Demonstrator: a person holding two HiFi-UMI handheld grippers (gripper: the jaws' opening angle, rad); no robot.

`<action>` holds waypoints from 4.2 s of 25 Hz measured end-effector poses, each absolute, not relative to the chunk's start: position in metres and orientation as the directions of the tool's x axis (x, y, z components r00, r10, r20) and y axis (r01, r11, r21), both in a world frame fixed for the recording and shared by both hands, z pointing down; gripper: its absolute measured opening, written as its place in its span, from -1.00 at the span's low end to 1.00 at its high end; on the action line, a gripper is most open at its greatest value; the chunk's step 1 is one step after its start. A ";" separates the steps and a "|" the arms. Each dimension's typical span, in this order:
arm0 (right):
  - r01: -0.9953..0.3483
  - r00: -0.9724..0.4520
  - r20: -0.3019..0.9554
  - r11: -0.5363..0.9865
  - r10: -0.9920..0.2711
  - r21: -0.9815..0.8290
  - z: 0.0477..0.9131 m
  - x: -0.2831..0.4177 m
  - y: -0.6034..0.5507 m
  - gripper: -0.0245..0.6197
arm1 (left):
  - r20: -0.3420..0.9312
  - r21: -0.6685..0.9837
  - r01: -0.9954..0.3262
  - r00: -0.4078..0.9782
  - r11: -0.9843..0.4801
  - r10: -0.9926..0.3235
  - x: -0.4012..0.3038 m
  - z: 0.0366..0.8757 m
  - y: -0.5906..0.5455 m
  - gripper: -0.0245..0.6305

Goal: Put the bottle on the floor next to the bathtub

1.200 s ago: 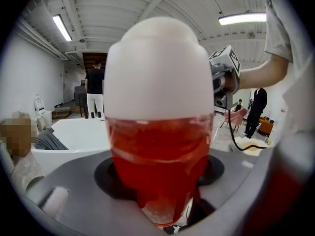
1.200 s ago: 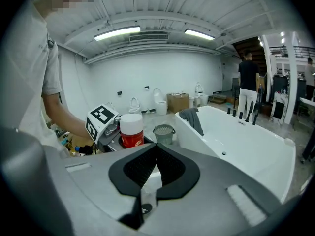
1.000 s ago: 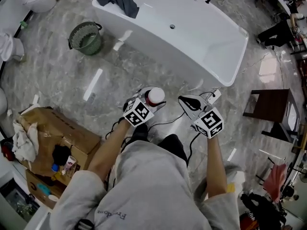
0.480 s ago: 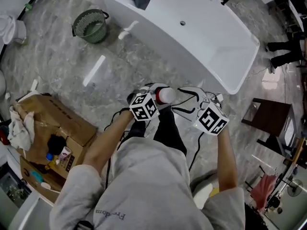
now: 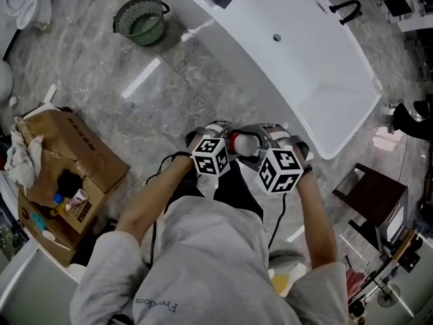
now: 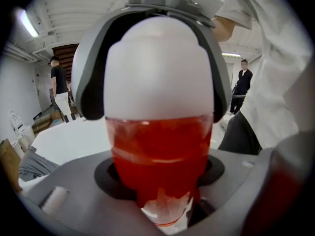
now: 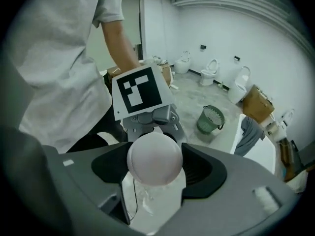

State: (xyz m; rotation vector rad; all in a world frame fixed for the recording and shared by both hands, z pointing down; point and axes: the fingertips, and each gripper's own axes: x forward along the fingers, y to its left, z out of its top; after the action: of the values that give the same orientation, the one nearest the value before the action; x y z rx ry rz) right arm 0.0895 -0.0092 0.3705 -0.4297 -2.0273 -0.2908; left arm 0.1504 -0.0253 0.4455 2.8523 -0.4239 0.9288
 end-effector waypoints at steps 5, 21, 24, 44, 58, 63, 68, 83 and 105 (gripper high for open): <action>0.514 -0.337 0.923 0.858 0.183 0.018 0.397 0.104 -0.029 0.00 | 0.592 0.019 -0.307 0.770 -0.951 -0.237 0.167 0.454 -0.050 0.09; 0.527 -0.264 0.949 0.850 0.173 -0.008 0.491 0.112 -0.060 -0.02 | 0.600 0.075 -0.510 0.709 -0.857 -0.369 0.153 0.531 -0.080 0.11; 0.506 -0.256 0.952 0.862 0.167 -0.015 0.514 0.117 -0.074 -0.02 | 0.605 0.125 -0.578 0.689 -0.807 -0.399 0.139 0.549 -0.081 0.11; -0.063 -0.259 0.966 0.998 -0.021 0.005 0.712 0.161 -0.168 -0.02 | 0.586 0.187 -0.904 0.416 -0.384 -0.695 0.041 0.599 -0.084 0.09; -0.375 -0.184 0.983 0.926 -0.023 -0.049 0.843 0.186 -0.189 -0.02 | 0.595 0.268 -0.918 0.395 -0.291 -0.700 0.058 0.667 -0.069 0.06; -0.474 -0.156 0.986 0.880 -0.054 -0.027 0.897 0.192 -0.200 -0.02 | 0.584 0.291 -0.918 0.393 -0.268 -0.711 0.060 0.695 -0.075 0.06; -0.547 -0.124 0.991 0.837 -0.054 -0.023 0.943 0.199 -0.205 -0.02 | 0.586 0.316 -0.914 0.399 -0.255 -0.705 0.066 0.721 -0.067 0.06; -0.570 -0.046 0.998 0.821 -0.043 0.009 1.071 0.199 -0.214 -0.03 | 0.657 0.378 -0.919 0.351 -0.111 -0.667 0.076 0.797 -0.019 0.05; -0.570 -0.065 0.995 0.821 -0.077 0.026 1.049 0.192 -0.208 -0.09 | 0.652 0.386 -0.908 0.391 -0.159 -0.649 0.083 0.785 -0.022 0.05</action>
State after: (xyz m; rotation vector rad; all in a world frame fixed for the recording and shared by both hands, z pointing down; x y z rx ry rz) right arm 0.1917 -0.2081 1.0487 0.5234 -1.6034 0.4362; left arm 0.0833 -0.0218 0.7855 1.8944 -1.3397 0.4343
